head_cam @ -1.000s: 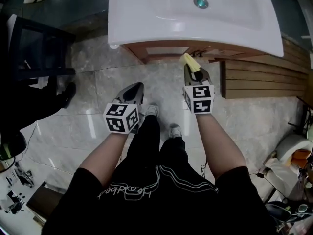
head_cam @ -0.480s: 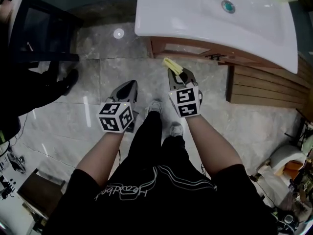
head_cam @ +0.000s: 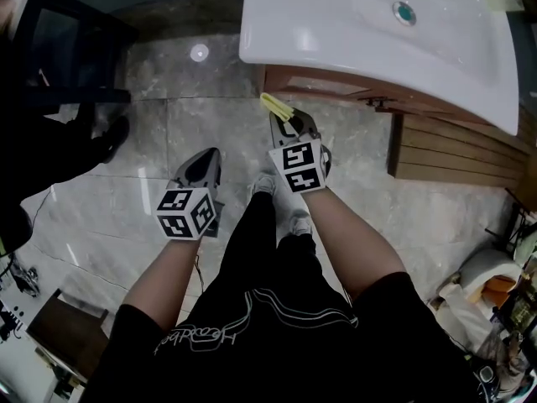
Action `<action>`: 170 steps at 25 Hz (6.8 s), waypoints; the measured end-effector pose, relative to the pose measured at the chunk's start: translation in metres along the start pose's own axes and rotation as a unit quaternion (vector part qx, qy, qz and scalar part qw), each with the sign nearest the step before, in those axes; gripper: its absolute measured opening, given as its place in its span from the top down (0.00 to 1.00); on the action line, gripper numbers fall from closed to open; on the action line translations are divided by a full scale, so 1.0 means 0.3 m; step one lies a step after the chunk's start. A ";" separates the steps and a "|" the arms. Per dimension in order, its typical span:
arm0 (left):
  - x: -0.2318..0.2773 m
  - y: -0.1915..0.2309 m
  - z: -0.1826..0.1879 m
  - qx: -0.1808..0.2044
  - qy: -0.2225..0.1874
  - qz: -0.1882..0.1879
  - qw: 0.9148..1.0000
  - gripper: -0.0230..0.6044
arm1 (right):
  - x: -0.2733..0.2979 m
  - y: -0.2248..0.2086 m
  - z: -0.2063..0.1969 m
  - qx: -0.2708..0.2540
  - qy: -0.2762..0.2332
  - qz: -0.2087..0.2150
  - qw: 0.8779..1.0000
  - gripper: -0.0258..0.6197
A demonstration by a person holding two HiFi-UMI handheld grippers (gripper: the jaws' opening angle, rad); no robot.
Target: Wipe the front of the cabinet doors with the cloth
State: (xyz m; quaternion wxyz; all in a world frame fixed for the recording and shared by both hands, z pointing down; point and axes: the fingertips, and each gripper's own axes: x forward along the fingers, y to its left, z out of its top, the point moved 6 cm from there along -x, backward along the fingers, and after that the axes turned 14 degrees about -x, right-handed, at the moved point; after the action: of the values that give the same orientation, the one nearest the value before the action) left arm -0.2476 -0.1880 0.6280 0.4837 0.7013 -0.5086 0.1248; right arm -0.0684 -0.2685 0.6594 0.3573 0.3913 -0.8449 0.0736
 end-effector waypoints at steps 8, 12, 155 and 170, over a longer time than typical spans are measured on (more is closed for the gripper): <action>0.024 0.022 -0.005 0.010 0.010 0.001 1.000 0.95 | 0.092 -0.021 -0.049 0.001 0.025 -0.020 0.999 0.90; 0.029 0.029 -0.008 0.014 0.016 0.002 1.000 0.95 | 0.118 -0.029 -0.042 0.000 0.023 -0.028 0.999 0.90; 0.349 -0.264 -0.182 0.067 0.073 -0.049 0.994 0.95 | -0.074 -0.501 -0.671 0.101 0.123 -0.176 0.971 0.90; 0.229 -0.428 -0.298 0.052 0.036 -0.062 0.996 0.95 | -0.365 -0.380 -0.606 0.053 0.049 -0.113 0.991 0.90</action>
State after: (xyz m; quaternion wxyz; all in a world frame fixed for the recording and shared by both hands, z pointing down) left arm -0.0811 -0.1547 0.6478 0.4710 0.7507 -0.4397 0.1458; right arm 0.1602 -0.2064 0.7025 0.3830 0.4983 -0.7718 0.0966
